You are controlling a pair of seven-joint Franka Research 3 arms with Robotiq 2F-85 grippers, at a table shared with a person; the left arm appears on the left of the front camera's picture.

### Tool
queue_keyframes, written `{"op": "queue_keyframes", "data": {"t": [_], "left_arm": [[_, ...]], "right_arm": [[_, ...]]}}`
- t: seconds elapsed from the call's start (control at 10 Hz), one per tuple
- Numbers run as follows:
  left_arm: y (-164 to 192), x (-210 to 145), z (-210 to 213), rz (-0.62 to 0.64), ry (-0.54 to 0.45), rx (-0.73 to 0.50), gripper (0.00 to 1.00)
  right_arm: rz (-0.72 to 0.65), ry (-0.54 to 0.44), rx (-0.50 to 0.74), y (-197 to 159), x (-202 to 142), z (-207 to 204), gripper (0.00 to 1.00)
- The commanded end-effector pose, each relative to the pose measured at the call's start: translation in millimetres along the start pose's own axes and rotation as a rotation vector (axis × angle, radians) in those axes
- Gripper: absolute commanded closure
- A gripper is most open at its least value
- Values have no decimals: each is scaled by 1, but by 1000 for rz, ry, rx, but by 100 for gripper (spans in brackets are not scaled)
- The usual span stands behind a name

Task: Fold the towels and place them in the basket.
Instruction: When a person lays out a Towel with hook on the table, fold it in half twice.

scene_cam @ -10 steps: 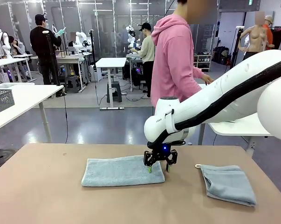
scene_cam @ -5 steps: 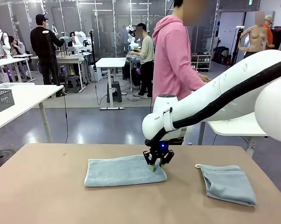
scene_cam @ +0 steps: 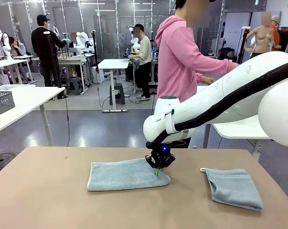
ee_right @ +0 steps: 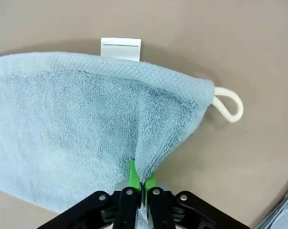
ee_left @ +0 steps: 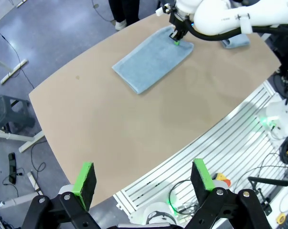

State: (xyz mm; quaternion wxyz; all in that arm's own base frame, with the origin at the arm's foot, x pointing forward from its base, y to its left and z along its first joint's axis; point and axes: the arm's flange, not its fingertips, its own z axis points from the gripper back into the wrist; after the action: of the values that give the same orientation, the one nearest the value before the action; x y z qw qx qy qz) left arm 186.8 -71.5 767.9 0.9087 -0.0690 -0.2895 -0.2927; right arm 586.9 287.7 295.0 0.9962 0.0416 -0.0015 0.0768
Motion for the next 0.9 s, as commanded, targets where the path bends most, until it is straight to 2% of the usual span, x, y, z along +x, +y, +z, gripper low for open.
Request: {"op": "queue_keyframes", "data": {"t": [0.0, 0.1, 0.2, 0.5, 0.6, 0.7, 0.8], "left_arm": [[-1, 1, -1, -5, -8, -1, 0], [-1, 1, -1, -5, -8, -1, 0], [-1, 1, -1, -5, -8, -1, 0], [-1, 1, -1, -5, -8, -1, 0], [-1, 1, -1, -5, -8, -1, 0], [-1, 1, -1, -5, -8, -1, 0], [-1, 1, -1, -5, -8, -1, 0]], "right_arm": [[-39, 16, -17, -8, 2, -7, 100], [-9, 48, -34, -12, 2, -1, 100], [30, 116, -123, -16, 2, 5, 100], [-55, 114, -239, -54, -17, 48, 100], [-69, 97, -274, -57, -23, 65, 100], [-43, 60, -277, -43, -30, 91, 100], [-24, 40, -277, -33, -30, 98, 100]]}}
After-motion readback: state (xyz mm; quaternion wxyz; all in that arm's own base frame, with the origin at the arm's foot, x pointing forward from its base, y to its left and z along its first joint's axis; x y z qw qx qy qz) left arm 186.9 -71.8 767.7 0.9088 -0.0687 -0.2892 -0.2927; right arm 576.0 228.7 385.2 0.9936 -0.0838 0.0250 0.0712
